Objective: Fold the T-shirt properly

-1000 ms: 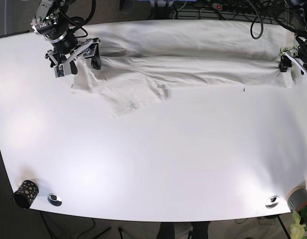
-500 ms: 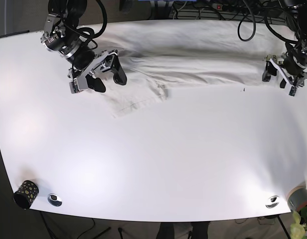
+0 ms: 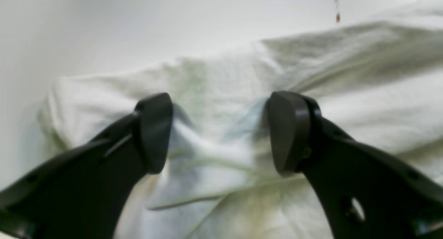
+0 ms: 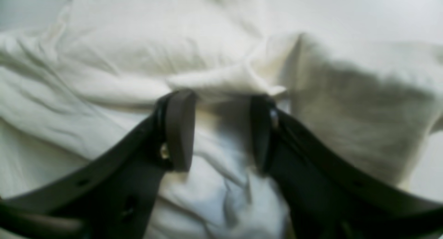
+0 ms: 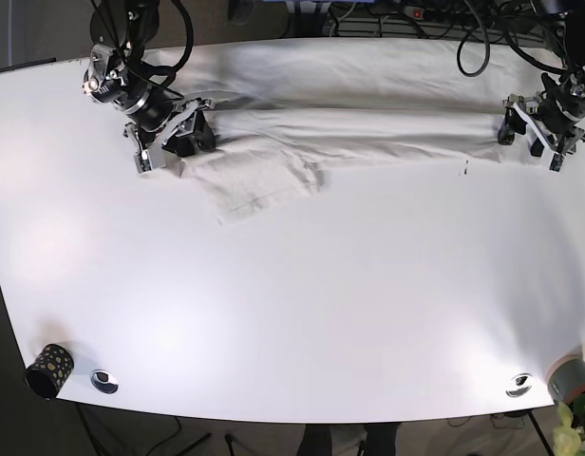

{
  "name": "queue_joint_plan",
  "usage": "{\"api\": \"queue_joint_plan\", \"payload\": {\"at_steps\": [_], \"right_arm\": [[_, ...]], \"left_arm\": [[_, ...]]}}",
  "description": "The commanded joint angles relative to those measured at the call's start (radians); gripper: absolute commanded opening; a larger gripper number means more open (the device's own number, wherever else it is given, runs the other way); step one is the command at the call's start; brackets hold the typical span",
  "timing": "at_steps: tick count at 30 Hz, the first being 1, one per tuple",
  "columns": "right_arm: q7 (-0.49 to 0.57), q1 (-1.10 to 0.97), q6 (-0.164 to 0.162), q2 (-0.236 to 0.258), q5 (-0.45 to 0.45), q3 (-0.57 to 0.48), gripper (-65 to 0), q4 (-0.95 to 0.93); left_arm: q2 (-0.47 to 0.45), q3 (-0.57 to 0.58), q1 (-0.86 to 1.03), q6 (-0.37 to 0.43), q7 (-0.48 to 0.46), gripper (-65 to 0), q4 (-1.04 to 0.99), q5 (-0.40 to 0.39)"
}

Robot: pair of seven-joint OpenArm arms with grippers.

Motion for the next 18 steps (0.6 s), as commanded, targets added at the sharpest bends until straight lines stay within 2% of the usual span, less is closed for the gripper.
{"api": "queue_joint_plan", "payload": {"at_steps": [1,5,12,15,18], "right_arm": [[0.005,0.021,-0.01,0.032,-0.025,-0.001,-38.7,-0.018],[0.011,0.079,-0.01,0.058,-0.03,-0.002,-38.7,-0.107],[0.04,0.159,-0.01,0.092,-0.03,-0.005,-38.7,-0.178],[0.039,0.171,-0.01,0.092,-0.03,-0.005,-38.7,-0.175],[0.039,0.177,-0.01,0.092,-0.03,-0.007,-38.7,-0.173]], "left_arm": [[-0.011,0.024,-0.037,0.014,0.022,-25.3,-0.045,0.073],[-0.011,0.071,-0.152,0.014,0.019,-25.3,-0.125,0.107],[-0.011,0.114,-0.316,0.014,0.027,-24.9,-0.196,0.108],[-0.011,0.111,-0.341,0.014,0.068,-24.6,-0.169,0.105],[-0.011,0.09,-0.358,0.014,0.122,-20.7,-0.111,0.098]]}}
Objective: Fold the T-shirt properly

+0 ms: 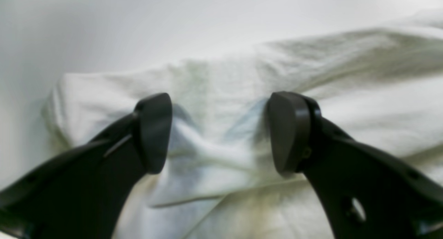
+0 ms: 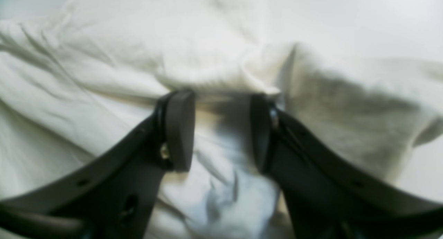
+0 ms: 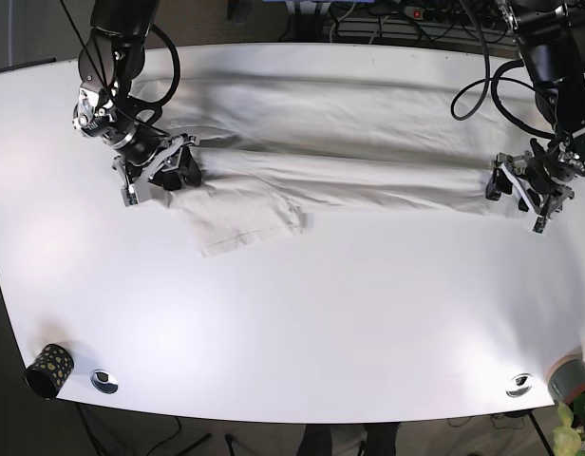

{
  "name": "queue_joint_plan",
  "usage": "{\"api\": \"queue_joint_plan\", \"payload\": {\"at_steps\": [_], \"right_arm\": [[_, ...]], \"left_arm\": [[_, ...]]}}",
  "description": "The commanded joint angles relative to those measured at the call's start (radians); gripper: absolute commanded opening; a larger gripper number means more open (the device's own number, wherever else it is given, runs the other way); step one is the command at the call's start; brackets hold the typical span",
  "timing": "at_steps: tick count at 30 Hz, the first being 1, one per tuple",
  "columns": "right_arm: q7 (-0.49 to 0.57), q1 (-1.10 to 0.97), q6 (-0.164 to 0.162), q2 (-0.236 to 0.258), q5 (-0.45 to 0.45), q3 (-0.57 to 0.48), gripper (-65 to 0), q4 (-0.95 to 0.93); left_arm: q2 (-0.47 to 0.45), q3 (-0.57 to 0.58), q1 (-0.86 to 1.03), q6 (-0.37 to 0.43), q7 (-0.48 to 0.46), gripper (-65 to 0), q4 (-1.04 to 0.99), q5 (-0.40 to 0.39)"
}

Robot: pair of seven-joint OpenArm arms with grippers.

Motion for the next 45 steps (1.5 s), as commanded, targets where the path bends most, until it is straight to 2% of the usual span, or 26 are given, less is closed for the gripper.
{"api": "queue_joint_plan", "payload": {"at_steps": [1,4,6,10,16,22,28,30,33,36,40,43,45], "right_arm": [[-0.012,0.013,-0.017,0.015,-0.024,0.003,-38.7,0.008],[-0.012,0.013,-0.017,0.015,-0.021,0.002,-38.7,0.009],[-0.012,0.013,-0.017,0.015,-0.018,-0.02,-38.7,0.009],[-0.012,0.01,-0.017,0.015,-0.018,-0.035,-38.8,0.009],[-0.012,0.009,-0.017,0.01,-0.017,-0.037,-39.0,0.009],[-0.012,0.007,-0.017,0.013,-0.017,-0.037,-39.2,0.008],[-0.009,0.007,-0.017,0.013,-0.017,-0.037,-39.2,0.008],[-0.009,0.007,-0.017,0.012,-0.017,-0.037,-39.3,0.008],[-0.009,0.007,-0.017,0.01,-0.017,-0.037,-39.3,0.008],[-0.009,0.007,-0.017,0.009,-0.017,-0.037,-39.5,0.008],[-0.009,0.007,-0.017,0.007,-0.017,-0.037,-39.5,0.008],[-0.009,0.007,-0.017,0.005,-0.017,-0.037,-39.5,0.008],[-0.009,0.007,-0.017,0.005,-0.017,-0.037,-39.5,0.006]], "left_arm": [[-0.025,-0.052,-0.022,0.01,0.024,-18.3,0.073,-0.023],[-0.025,-0.115,-0.022,0.01,0.067,-14.2,0.104,-0.089],[-0.028,-0.139,-0.029,0.01,0.088,-14.2,0.102,-0.103],[-0.028,-0.168,-0.049,0.01,0.088,-14.0,0.084,-0.067],[-0.03,-0.165,-0.108,0.01,0.079,-13.7,-0.042,-0.06],[-0.033,-0.141,-0.161,0.01,0.008,-13.7,-0.17,-0.053],[-0.031,-0.109,-0.2,0.01,-0.036,-14.2,-0.246,-0.001],[-0.031,-0.107,-0.2,0.01,-0.047,-18.1,-0.259,-0.003],[-0.031,-0.107,-0.202,0.01,-0.047,-29.9,-0.257,-0.003],[-0.031,-0.11,-0.202,0.01,-0.048,-44.4,-0.255,-0.003],[-0.041,-0.115,-0.2,0.01,-0.048,-58.3,-0.249,-0.004],[-0.055,-0.136,-0.191,0.01,-0.048,-64.6,-0.194,-0.006],[-0.056,-0.153,-0.161,0.01,-0.045,-64.9,-0.145,-0.006]]}}
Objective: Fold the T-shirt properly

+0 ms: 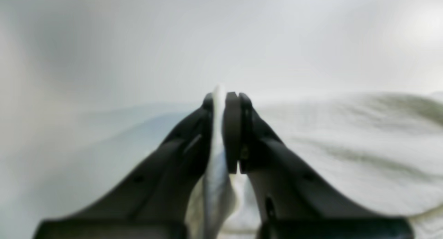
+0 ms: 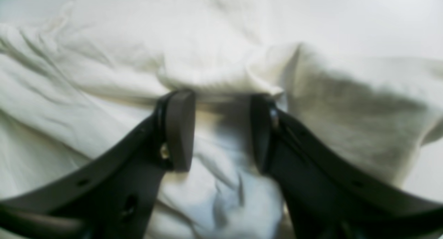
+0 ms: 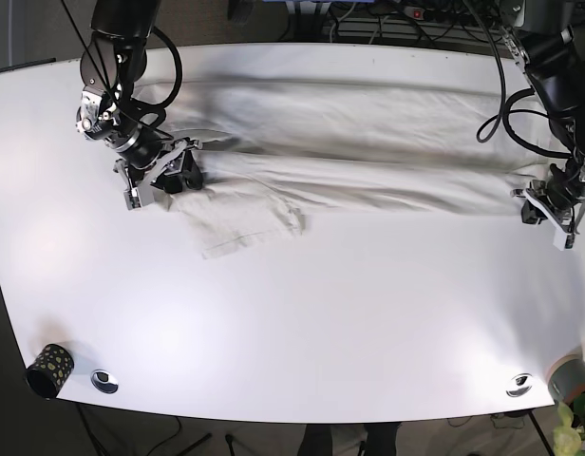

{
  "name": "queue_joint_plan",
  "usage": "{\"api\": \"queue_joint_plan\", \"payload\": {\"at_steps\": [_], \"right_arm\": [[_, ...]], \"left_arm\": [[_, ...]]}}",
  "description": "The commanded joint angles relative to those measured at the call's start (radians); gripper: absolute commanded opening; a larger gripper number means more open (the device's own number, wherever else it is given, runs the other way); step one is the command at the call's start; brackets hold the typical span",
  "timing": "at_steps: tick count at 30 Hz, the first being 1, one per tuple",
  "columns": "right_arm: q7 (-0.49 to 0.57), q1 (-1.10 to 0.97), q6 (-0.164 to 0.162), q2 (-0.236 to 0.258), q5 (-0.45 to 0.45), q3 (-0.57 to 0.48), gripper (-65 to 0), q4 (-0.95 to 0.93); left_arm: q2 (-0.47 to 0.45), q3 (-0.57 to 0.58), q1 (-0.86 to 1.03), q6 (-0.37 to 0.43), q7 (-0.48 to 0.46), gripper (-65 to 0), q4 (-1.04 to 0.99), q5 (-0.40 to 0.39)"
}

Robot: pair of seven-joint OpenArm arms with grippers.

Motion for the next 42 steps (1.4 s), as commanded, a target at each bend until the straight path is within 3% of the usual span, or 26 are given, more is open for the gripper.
{"api": "queue_joint_plan", "payload": {"at_steps": [1,2,8,10,15,18,22,24,27,28,31,39,42], "right_arm": [[-0.02,0.002,-0.006,0.006,-0.007,-0.001,-39.5,0.005],[-0.02,0.002,-0.006,0.006,-0.007,-0.001,-39.5,0.005],[-0.02,0.002,-0.006,0.006,-0.007,-0.001,-39.5,0.004],[-0.02,0.002,-0.006,0.006,-0.007,-0.001,-39.5,0.004],[-0.02,0.002,-0.006,0.006,-0.007,-0.001,-39.5,0.004],[-0.02,0.002,-0.006,0.004,-0.007,-0.001,-39.5,0.002],[-0.018,0.002,-0.006,0.004,-0.007,-0.001,-39.5,0.002],[-0.018,0.002,-0.006,0.004,-0.007,-0.001,-39.5,0.002],[-0.018,0.002,-0.006,0.004,-0.007,-0.001,-39.5,0.002],[-0.018,0.002,-0.006,0.004,-0.007,-0.001,-39.5,0.002],[-0.018,0.002,-0.006,0.004,-0.007,-0.001,-39.5,0.002],[-0.018,0.002,-0.006,0.004,-0.007,-0.001,-39.5,0.002],[-0.018,0.002,-0.006,0.004,-0.007,-0.001,-39.5,0.002]], "left_arm": [[-0.035,-0.019,0.007,0.005,-0.02,-64.3,0.074,-0.012],[-0.035,-0.021,0.014,0.005,-0.02,-63.2,0.091,-0.012],[-0.035,-0.027,0.042,0.005,-0.018,-42.8,0.137,-0.012],[-0.035,-0.028,0.056,0.005,-0.018,-44.9,0.138,-0.014],[-0.036,-0.028,0.07,0.005,-0.018,-64.9,0.137,-0.014],[-0.038,-0.028,0.093,0.005,-0.018,-63.6,0.138,-0.014],[-0.036,-0.028,0.096,0.005,-0.018,-52.1,0.137,-0.014],[-0.035,-0.028,0.096,0.005,-0.018,-49.3,0.14,-0.015],[-0.035,-0.028,0.096,0.005,-0.018,-57.8,0.141,-0.015],[-0.035,-0.028,0.096,0.005,-0.018,-65.0,0.147,-0.015],[-0.035,-0.028,0.096,0.005,-0.018,-64.3,0.17,-0.014],[-0.033,-0.064,0.096,0.005,-0.018,-33.6,0.172,-0.01],[-0.033,-0.067,0.093,0.005,-0.018,-30.3,0.172,-0.012]]}}
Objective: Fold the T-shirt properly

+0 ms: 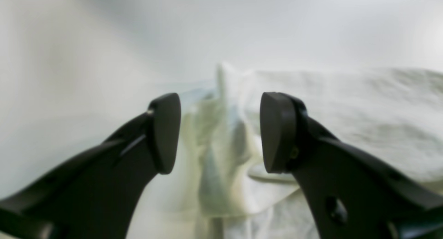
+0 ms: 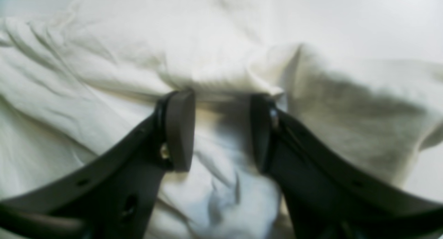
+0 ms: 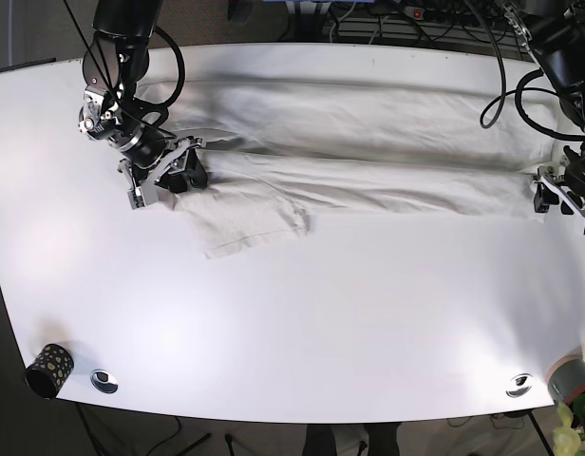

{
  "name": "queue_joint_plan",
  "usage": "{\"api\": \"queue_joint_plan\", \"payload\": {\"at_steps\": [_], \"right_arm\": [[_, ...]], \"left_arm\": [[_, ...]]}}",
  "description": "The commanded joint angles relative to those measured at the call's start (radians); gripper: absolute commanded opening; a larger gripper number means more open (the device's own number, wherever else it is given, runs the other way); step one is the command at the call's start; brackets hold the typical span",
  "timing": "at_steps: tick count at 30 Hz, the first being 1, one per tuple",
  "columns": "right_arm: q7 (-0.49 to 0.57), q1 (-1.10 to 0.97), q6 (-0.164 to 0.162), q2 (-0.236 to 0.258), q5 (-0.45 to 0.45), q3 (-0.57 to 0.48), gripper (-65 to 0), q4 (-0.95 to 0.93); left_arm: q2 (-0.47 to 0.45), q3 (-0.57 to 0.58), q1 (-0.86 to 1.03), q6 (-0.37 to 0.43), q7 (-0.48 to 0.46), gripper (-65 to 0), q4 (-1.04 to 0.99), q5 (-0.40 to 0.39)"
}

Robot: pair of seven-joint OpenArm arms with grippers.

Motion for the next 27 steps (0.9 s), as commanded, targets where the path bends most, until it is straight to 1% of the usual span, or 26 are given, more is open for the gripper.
{"api": "queue_joint_plan", "payload": {"at_steps": [1,7,12,15,17,18,22,23,27], "right_arm": [[-0.018,0.002,-0.006,0.009,-0.012,0.002,-39.5,0.004],[-0.017,0.004,-0.006,0.008,-0.012,0.002,-39.5,0.003],[-0.017,0.004,-0.006,0.008,-0.012,0.002,-39.5,0.003],[-0.017,0.004,-0.006,0.008,-0.012,0.002,-39.5,0.003],[-0.017,0.004,-0.006,0.008,-0.012,0.002,-39.5,0.003],[-0.017,0.004,-0.006,0.008,-0.012,0.002,-39.5,0.003],[-0.017,0.004,-0.006,0.008,-0.012,0.002,-39.5,0.003],[-0.017,0.004,-0.006,0.008,-0.012,0.002,-39.5,0.003],[-0.017,0.004,-0.006,0.008,-0.012,0.002,-39.5,0.003]], "left_arm": [[-0.021,-0.001,-0.019,0.001,-0.018,-31.2,0.019,-0.013],[-0.021,0.049,-0.027,0.001,-0.018,-32.4,-0.009,-0.013],[-0.021,0.053,-0.078,0.001,-0.021,-32.5,-0.108,-0.012],[-0.021,0.053,-0.081,0.001,-0.023,-32.6,-0.124,-0.013],[-0.021,0.053,-0.081,0.001,-0.023,-36.1,-0.124,-0.013],[-0.021,0.053,-0.081,0.001,-0.024,-39.4,-0.124,-0.013],[-0.021,0.053,-0.081,0.001,-0.024,-60.8,-0.124,-0.013],[-0.021,0.053,-0.081,0.001,-0.024,-64.6,-0.124,-0.013],[-0.021,0.049,-0.082,0.001,-0.024,-65.0,-0.121,-0.015]]}}
